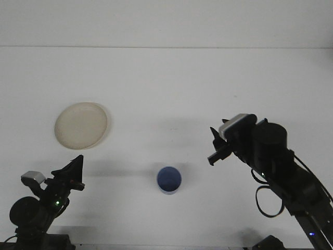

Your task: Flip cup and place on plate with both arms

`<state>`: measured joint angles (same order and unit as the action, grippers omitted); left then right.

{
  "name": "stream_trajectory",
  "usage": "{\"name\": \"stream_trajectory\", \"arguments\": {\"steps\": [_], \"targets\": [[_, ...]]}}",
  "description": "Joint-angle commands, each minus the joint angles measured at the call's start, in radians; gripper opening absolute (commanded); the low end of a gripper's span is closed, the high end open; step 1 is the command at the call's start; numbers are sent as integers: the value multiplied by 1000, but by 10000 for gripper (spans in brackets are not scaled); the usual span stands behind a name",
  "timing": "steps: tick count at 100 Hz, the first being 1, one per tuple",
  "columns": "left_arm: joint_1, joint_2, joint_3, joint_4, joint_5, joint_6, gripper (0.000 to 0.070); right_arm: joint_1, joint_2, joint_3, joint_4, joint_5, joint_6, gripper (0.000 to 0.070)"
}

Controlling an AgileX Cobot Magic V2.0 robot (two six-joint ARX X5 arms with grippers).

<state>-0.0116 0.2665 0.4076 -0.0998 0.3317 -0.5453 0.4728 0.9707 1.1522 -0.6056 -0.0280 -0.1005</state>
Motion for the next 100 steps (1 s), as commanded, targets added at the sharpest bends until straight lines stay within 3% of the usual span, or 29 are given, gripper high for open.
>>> {"name": "stream_trajectory", "arguments": {"steps": [1, 15, 31, 35, 45, 50, 63, 88, 100], "targets": [[-3, 103, 94, -27, 28, 87, 15, -32, -104, -158, 138, 1, 6, 281], [-24, 369, 304, -177, 114, 231, 14, -114, -282, -386, 319, 3, 33, 280], [-98, 648, 523, -366, 202, 393, 44, -179, -409, -531, 390, 3, 33, 281], [-124, 706, 571, -411, 204, 424, 131, -192, -427, -551, 389, 3, 33, 280], [-190, 841, 682, -509, 204, 493, 489, -219, -449, -579, 372, 3, 33, 281], [-224, 897, 727, -546, 204, 514, 566, -229, -453, -583, 356, 2, 33, 281], [-319, 1026, 825, -623, 203, 560, 573, -234, -453, -583, 343, 2, 33, 281], [-488, 1195, 909, -664, 197, 560, 571, -234, -453, -583, 343, 2, 33, 281], [-562, 1241, 914, -662, 156, 556, 569, -234, -453, -583, 343, 2, 33, 281]]}}
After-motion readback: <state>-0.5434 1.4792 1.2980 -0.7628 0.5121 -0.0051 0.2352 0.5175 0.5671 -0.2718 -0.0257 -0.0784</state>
